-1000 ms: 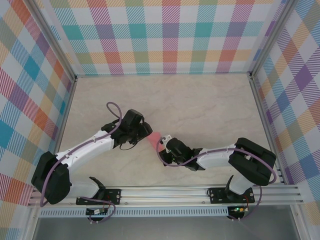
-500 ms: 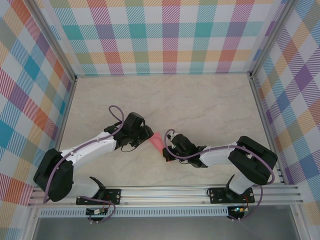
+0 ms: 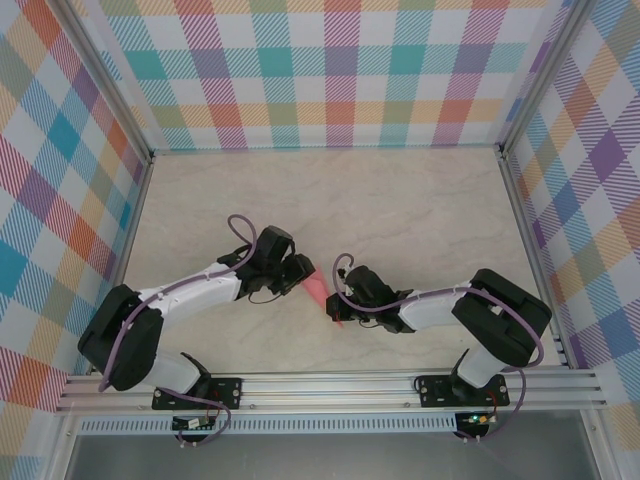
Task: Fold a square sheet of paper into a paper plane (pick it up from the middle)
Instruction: Fold the wing for the fifth time at the center of the table.
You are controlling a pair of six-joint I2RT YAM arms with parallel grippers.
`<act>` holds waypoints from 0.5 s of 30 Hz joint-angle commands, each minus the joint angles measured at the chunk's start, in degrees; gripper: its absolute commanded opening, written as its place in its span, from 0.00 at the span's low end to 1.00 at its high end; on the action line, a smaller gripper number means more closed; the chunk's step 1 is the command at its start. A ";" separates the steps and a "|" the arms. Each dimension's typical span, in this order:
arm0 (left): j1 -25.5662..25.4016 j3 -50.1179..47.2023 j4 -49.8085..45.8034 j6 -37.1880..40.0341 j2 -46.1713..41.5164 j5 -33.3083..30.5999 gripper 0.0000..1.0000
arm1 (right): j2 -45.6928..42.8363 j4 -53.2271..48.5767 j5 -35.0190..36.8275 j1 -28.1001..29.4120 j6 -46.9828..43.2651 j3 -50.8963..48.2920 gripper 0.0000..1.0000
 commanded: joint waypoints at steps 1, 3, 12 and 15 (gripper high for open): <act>-0.43 -0.68 4.86 -0.82 2.01 3.43 0.46 | 1.24 -1.96 -1.62 -0.47 1.83 0.26 0.00; -0.48 -0.78 6.55 -0.81 3.06 4.40 0.46 | 1.52 -2.70 -2.03 -0.50 1.84 0.48 0.00; -0.76 -0.87 10.87 -0.92 6.73 7.16 0.45 | 1.79 -5.19 -2.32 -1.32 2.58 1.30 0.00; -1.03 -0.91 11.23 -0.81 6.45 7.71 0.47 | 1.72 -5.80 -2.65 -1.67 2.60 1.58 0.00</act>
